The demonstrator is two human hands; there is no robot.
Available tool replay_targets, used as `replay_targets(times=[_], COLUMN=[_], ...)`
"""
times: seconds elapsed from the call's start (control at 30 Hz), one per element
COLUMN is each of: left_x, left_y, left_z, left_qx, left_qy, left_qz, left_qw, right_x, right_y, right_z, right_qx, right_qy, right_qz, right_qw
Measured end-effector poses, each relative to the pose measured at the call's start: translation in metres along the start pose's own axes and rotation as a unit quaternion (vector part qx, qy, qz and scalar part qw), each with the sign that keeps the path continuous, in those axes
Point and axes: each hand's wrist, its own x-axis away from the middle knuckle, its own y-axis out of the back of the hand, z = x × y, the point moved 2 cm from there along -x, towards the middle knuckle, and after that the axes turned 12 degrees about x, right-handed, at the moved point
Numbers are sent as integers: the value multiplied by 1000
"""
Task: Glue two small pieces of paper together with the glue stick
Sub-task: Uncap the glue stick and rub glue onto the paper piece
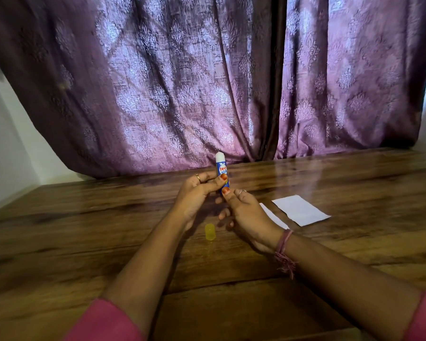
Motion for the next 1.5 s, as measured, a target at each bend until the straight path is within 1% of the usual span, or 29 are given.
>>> replay_targets(times=[0.07, 0.13, 0.23, 0.33, 0.43, 0.57, 0.73, 0.9, 1.07, 1.17, 1.27, 1.37, 1.5], left_x=[0, -1, -2, -2, -2, -3, -4, -5, -4, -6, -5, -4, -4], left_y=[0, 2, 6, 8, 7, 8, 7, 9, 11, 11, 8, 6, 8], left_z=[2, 1, -3, -3, -2, 0, 1, 3, 0, 0, 2, 3, 4], left_qx=[3, 1, -42, -44, -39, -51, -42, -18, -38, -58, -43, -53, -61], left_qy=[-1, -8, -20, -16, -13, -6, -4, 0, -17, -24, -13, -12, -6], left_qz=[3, -2, -28, -36, -35, -41, -37, -24, -50, -55, -45, -39, -39], left_qw=[1000, 1000, 999, 998, 999, 998, 998, 1000, 998, 996, 998, 998, 997], right_x=[0, 0, 2, 3, 2, 2, 1, 2, 2, 1, 1, 1, 0], right_y=[-2, -1, 3, 6, 10, 9, 8, 6, 9, 9, 10, 14, 15], right_z=[0, 1, 5, 9, 11, 10, 7, 9, 9, 8, 7, 7, 6], right_qx=[-20, -11, 13, -3, 9, 22, 64, 10, 2, -19, -22, -3, 34], right_qy=[-5, -2, 12, 22, 31, 33, 44, 36, 43, 50, 48, 45, 19], right_qz=[1, 3, 5, -16, -34, -20, -7, 9, 0, 17, -5, -25, -12], right_qw=[1000, 1000, 1000, 1000, 999, 999, 997, 999, 999, 998, 999, 999, 999])
